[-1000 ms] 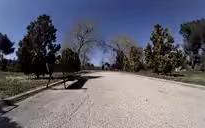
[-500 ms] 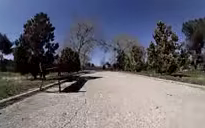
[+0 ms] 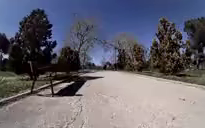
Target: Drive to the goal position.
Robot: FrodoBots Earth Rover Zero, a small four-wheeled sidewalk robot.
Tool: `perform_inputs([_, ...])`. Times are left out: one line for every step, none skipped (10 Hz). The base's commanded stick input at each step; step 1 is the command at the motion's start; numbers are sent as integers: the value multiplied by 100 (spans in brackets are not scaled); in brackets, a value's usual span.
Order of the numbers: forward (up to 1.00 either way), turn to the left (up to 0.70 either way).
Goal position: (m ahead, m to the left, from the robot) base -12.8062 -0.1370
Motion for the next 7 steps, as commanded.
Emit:
perform_inputs([85, 0])
perform_inputs([85, 0])
perform_inputs([85, 0])
perform_inputs([85, 0])
perform_inputs([85, 0])
perform_inputs([85, 0])
perform_inputs([85, 0])
